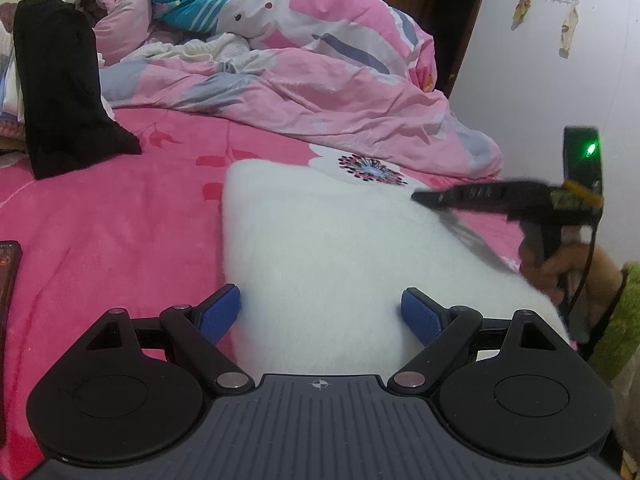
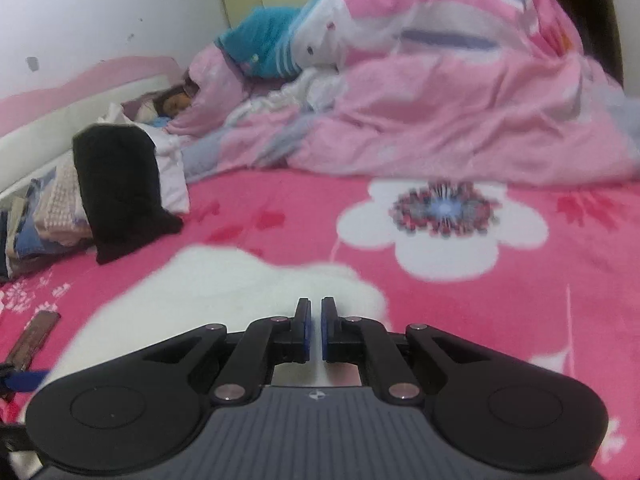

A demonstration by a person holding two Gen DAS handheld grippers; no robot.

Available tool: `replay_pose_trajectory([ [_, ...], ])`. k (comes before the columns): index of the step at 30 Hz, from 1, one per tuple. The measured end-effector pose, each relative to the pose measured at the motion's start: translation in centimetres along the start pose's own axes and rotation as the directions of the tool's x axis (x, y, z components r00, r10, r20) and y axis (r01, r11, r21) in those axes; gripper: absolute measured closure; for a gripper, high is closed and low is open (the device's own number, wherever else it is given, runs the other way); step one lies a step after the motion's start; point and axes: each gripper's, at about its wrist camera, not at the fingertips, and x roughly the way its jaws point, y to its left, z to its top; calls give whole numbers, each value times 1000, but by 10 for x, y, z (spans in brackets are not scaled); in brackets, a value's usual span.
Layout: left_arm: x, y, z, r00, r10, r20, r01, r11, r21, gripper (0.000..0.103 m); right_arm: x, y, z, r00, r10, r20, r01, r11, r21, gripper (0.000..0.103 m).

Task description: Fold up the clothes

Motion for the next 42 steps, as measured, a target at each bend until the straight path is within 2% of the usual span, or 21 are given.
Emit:
replay_pose_trajectory([
  [1,0,1,0,1000,-2,1,2,1000,-3,15,1,-4,2,1000,2,9,-2,1000,22,98],
  [4,-1,1,0,1000,-6,3,6,1000,-11,15,30,-23,-2,999,-22,-43,27,994,109,99],
  [7,-1,2,1,1000,-11,2,11,1000,-14,15,37,-34,-4,998,-34,-57,43,986,163,92],
  [11,-6,9,3,1000,-12,10,12,999,-42,15,-6,-25,5,997,-74,6,73,989,129,92],
  [13,-12,9,5,999,7,44,-6,1000,-27,15,-38,-17,7,998,-57,38,52,992,118,92],
  [16,-21,2,10,994,17,110,-22,999,41,17,-70,3,5,999,-19,51,14,995,96,92],
  [21,-26,-24,18,986,-44,162,10,979,204,19,-97,43,-13,999,45,21,-46,998,47,92],
  [23,-21,-33,15,988,-64,138,26,966,258,23,-94,55,-27,999,45,-7,-45,999,13,92],
  [25,-11,-40,10,996,-62,71,38,952,303,31,-78,61,-46,997,5,-76,-6,1000,-16,93],
  [26,-3,-41,5,999,-44,25,34,947,320,32,-72,62,-56,997,-3,-75,1,1000,-27,93],
  [28,0,-39,-6,999,-38,27,27,944,328,31,-67,61,-67,998,-4,-62,3,1000,-26,93],
  [33,0,-37,-5,999,-42,11,36,947,320,31,-65,61,-66,998,-8,-70,8,1000,-5,93],
  [38,-2,-38,11,999,-43,-30,50,953,300,30,-67,51,-68,997,24,-72,-21,999,48,93],
  [42,-1,-37,24,998,-45,-47,56,960,274,29,-69,53,-69,998,15,-68,-11,998,54,93],
])
